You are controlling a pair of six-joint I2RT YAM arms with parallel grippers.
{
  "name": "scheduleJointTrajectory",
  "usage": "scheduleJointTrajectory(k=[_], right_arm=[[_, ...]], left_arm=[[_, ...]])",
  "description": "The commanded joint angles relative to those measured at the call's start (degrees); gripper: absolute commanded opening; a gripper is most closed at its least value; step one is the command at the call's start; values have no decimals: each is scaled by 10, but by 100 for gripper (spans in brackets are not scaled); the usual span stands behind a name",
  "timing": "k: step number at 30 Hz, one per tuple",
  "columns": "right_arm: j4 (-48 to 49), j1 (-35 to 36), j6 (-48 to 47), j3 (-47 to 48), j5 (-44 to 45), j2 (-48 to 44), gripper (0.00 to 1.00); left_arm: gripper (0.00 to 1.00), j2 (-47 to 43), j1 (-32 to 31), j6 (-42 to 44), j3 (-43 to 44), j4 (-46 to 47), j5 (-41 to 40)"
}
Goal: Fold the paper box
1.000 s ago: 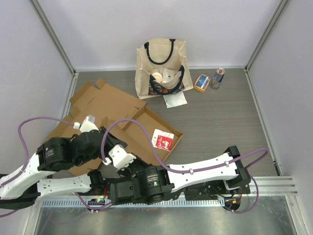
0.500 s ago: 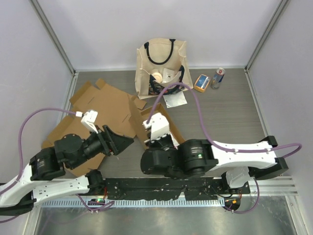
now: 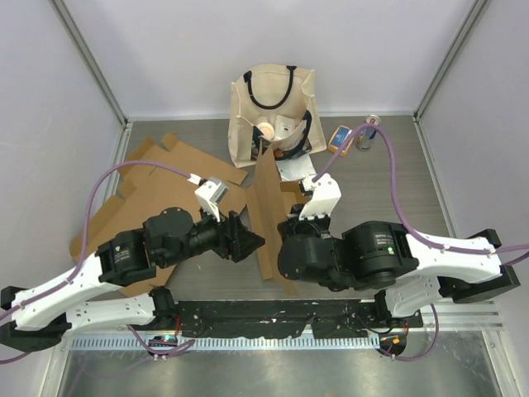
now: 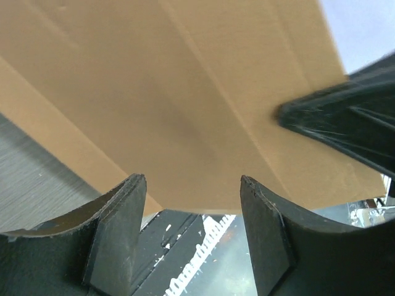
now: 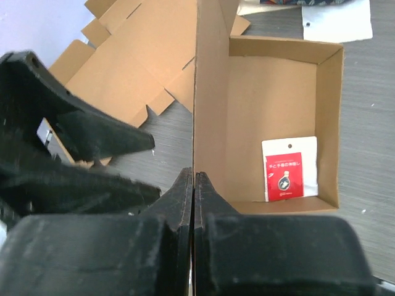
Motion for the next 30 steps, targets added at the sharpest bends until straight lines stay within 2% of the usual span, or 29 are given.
scheduleJointTrajectory(k=[1, 2, 3, 7, 11, 16, 20, 22, 24, 26, 29, 30], right_arm=[[173, -97, -50, -49, -66, -3, 1], [191, -121, -49, -53, -122, 4, 1], [211, -138, -49, -50, -131, 13, 1], [218, -190, 6, -36, -133, 62, 1], [206, -210, 130, -17, -111, 87, 1], [184, -217, 237, -24, -29, 80, 1], [178, -236, 277, -50, -25, 70, 1], [172, -244, 292, -53, -22, 67, 1], [168, -246, 303, -54, -21, 69, 1], [167, -247, 307, -53, -22, 70, 1], [164, -247, 317, -52, -25, 71, 1], [164, -246, 316, -52, -25, 71, 1]], left_arm=[[68, -12, -2, 47, -8, 50, 20], [68, -22, -3, 49, -11, 45, 12], [68, -32, -3, 50, -17, 34, -1], [67, -82, -3, 43, -35, -5, -79], [64, -101, -3, 39, -49, -35, -111], [64, -54, -5, 57, -59, -21, -98], [64, -14, -45, 59, -50, -26, -170], [65, 5, -77, 52, -49, -30, -239], [65, 27, -94, 25, -33, -59, -306], [64, 63, -106, 15, -12, -92, -329], [54, 102, -114, -12, 4, -122, -369], [47, 111, -115, -15, 7, -127, -377]])
